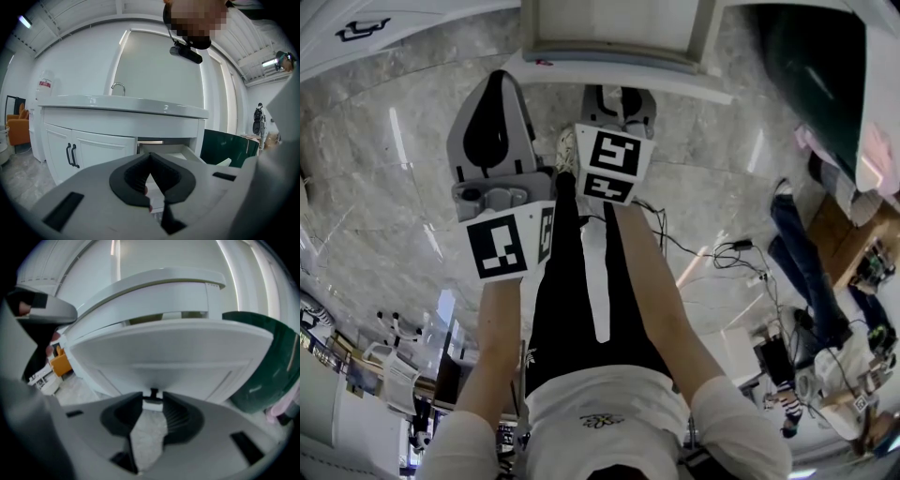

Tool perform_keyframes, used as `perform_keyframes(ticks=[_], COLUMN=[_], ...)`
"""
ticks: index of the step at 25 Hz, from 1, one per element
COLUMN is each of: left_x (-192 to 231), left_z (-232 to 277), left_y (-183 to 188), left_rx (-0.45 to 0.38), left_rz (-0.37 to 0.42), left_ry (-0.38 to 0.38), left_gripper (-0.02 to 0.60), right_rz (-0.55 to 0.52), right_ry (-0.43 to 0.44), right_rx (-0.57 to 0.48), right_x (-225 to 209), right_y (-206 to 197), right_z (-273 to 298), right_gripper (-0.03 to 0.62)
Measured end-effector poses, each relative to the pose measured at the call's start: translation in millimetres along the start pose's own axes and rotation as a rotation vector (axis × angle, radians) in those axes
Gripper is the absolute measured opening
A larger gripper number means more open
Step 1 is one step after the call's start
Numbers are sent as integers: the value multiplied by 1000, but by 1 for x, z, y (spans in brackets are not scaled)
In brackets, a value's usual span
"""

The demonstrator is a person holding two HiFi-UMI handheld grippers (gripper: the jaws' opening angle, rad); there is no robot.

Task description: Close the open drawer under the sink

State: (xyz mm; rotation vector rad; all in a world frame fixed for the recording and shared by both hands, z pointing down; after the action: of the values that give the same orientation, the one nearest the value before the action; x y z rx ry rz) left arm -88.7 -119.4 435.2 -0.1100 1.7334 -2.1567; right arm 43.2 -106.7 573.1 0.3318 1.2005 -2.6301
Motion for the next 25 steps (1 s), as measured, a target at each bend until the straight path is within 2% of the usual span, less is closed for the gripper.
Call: perform_keyframes(ticks=[9,25], left_x=[-1,5], left_z=[0,3], left_y=[-4,-2], left_rx=[15,20], left_rz=[4,-8], left_ry=[-1,32], left_gripper=[18,18], right_rz=[28,-16], right_ry=[40,41], right_rx=[10,24], right_x=[-2,-1], right_y=[-1,2], right_z=[4,3], right_gripper=[147,144])
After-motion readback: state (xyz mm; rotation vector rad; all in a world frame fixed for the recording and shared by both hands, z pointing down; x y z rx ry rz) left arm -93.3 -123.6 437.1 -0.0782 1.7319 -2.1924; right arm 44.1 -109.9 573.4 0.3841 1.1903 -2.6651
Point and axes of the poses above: the fingertips, and each gripper's own axes: z forward along the fingers, x to its left, y out of its top, the point moved 4 cm from there along -z, backward along the fingers, and after that the axes turned 14 degrees about z, right-handed, at the moved point
